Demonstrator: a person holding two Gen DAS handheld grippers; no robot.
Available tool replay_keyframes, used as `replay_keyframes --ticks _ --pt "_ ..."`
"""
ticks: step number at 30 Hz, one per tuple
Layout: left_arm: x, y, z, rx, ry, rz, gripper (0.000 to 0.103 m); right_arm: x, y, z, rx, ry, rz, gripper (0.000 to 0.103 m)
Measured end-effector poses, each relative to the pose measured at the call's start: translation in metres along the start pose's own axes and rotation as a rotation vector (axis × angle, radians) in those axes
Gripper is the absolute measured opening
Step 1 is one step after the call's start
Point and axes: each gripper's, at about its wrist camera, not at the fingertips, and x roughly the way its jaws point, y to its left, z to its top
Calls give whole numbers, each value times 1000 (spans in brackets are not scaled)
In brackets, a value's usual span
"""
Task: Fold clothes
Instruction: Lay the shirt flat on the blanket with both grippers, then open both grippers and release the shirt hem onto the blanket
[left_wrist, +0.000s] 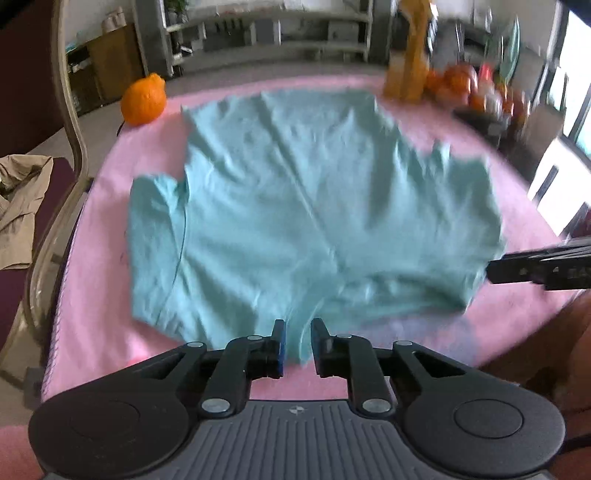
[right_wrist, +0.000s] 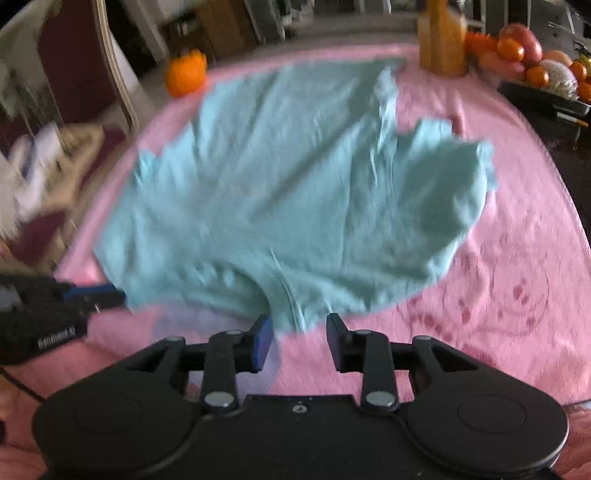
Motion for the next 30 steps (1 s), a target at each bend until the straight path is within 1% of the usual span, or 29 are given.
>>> replay_keyframes --ticks 1,2,5,6,8,9,10,12,13,15,16,18,20,22,23,25,26,28,29,30 --pt "8 -1 7 -3 10 31 18 -3 -3 4 24 -37 8 32" --pt "17 -2 13 -5 20 63 18 1 -6 8 48 -54 7 32" --pt "49 -6 16 7 98 141 18 25 -15 18 120 -71 -13 30" --pt "57 -6 12 10 132 157 18 32 -18 18 141 -63 -21 29" --pt "56 -7 1 39 149 166 18 39 -19 12 137 -8 -47 28" --pt "53 -7 -2 44 156 167 18 38 -17 8 111 15 -68 24" --pt "49 -6 -4 44 166 167 18 37 -15 5 84 37 -89 24" --pt "39 -2 -2 22 162 134 18 34 -11 -3 32 81 -130 23" --pt "34 1 1 8 154 118 18 29 -11 -4 32 90 -139 24" --pt "17 3 15 -6 90 97 18 12 -19 4 91 52 -109 26" --pt "8 4 22 -12 52 87 18 -1 -24 12 129 12 -86 28" --pt "-4 4 39 -15 -12 75 20 -30 -34 32 203 -89 -37 39" --pt "-16 5 56 -16 -74 63 21 -59 -43 54 252 -187 3 47" --pt "-27 5 73 -16 -136 52 24 -80 -51 74 278 -263 19 51" --pt "-26 4 80 -16 -147 54 24 -86 -55 83 286 -289 14 52" --pt "-11 -2 83 -13 -122 61 24 -86 -66 94 317 -317 -21 53" --pt "-1 -4 82 -13 -97 58 24 -82 -73 97 341 -324 -44 52" --pt "22 -9 78 -14 -36 45 24 -65 -93 98 399 -304 -103 42" --pt "31 -10 75 -17 -14 39 24 -54 -103 99 428 -278 -137 33" --pt "37 -10 72 -20 3 33 24 -41 -114 99 450 -246 -166 32"
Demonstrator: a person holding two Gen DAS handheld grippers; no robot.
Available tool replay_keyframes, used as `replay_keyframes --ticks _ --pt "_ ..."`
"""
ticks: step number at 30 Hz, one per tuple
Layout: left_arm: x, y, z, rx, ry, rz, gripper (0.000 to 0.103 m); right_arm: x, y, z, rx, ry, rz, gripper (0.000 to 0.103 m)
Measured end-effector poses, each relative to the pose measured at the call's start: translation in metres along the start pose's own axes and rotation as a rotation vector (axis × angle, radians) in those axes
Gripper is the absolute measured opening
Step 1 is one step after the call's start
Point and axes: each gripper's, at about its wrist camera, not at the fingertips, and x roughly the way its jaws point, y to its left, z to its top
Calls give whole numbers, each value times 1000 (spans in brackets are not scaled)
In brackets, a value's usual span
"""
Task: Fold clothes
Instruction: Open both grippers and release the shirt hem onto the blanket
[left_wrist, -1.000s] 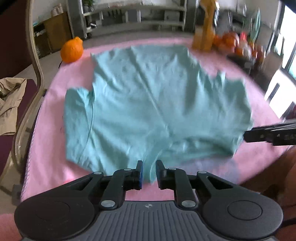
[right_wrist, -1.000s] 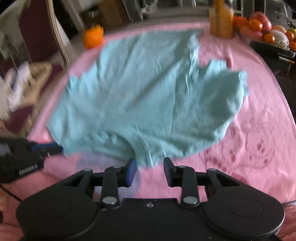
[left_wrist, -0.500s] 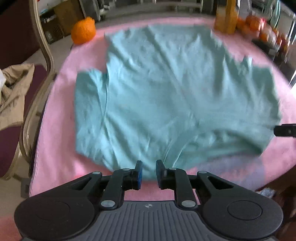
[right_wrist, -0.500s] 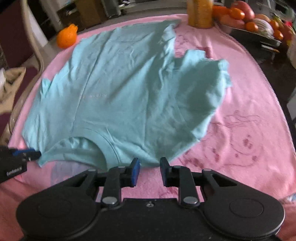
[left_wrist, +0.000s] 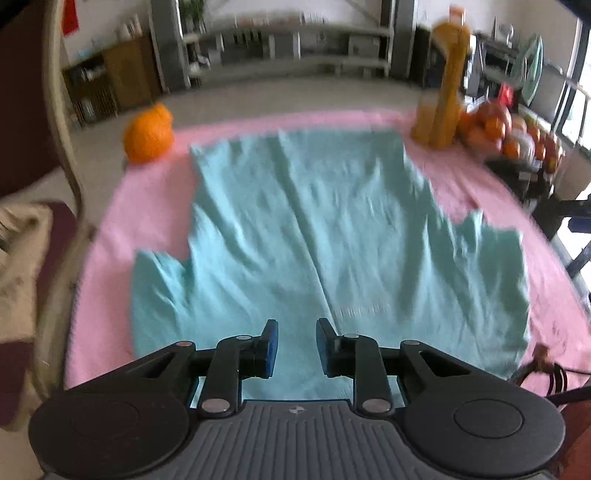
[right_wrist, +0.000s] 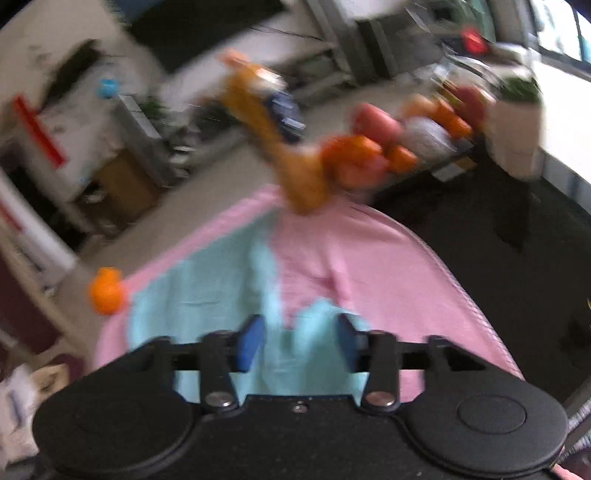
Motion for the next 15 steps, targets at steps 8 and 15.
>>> replay_keyframes --ticks 8,15 --pt "38 6 -17 -59 99 -36 24 78 -40 -4 -6 190 -98 32" --pt "42 4 -21 -46 107 -28 25 97 -16 -14 -144 233 -147 31"
